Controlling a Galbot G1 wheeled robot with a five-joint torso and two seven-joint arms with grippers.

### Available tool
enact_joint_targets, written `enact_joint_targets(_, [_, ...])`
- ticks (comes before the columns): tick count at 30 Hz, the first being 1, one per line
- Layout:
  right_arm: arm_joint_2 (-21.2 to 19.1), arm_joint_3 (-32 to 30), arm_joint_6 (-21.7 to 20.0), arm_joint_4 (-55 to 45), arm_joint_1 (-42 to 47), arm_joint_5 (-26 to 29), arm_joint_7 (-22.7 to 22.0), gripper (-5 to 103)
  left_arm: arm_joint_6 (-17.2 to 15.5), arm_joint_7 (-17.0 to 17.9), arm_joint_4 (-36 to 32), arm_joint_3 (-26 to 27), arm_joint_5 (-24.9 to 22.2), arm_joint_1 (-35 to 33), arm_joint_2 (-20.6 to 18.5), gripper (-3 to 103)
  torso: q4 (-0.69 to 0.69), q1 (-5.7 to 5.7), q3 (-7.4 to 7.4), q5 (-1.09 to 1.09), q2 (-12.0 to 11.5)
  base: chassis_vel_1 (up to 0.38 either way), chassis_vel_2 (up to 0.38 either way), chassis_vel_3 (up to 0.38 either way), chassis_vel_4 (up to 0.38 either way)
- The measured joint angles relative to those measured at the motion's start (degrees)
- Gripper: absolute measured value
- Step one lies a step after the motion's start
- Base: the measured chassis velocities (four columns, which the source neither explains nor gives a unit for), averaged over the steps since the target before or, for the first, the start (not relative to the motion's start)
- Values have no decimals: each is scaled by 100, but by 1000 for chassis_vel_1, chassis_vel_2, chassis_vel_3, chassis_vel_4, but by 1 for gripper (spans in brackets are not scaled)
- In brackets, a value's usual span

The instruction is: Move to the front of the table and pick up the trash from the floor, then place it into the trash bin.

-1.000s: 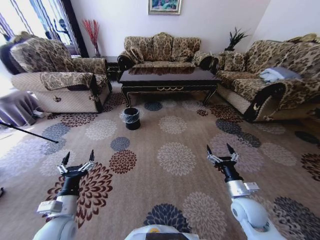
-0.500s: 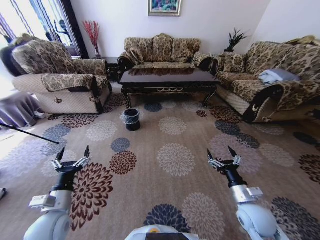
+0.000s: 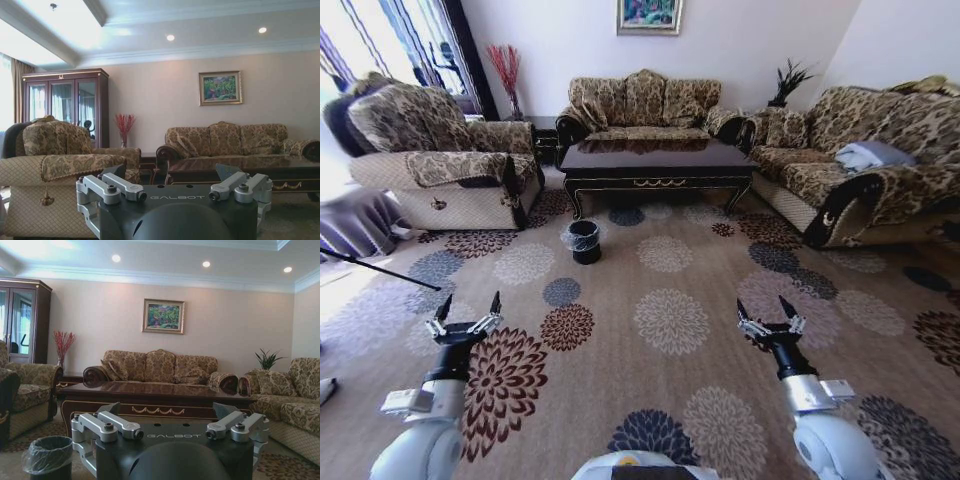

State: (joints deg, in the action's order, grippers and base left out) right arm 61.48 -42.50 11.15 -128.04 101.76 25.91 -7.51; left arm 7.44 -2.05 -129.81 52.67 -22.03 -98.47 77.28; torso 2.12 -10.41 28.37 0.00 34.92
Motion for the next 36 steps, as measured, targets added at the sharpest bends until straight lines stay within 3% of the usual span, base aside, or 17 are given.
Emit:
enact_joint_targets(12, [-71,19,70,-11,-31,143,270,100,5,-10,-21,21,9,-41,18,100,0,-117,162,1,279,0,0,0,0])
enact_joint_targets(36, [11,10,138,-55,-34,125,307,100,33,-24,-71,-71,108,-109,82,100,0,-371,511,1,881,0,0,0,0])
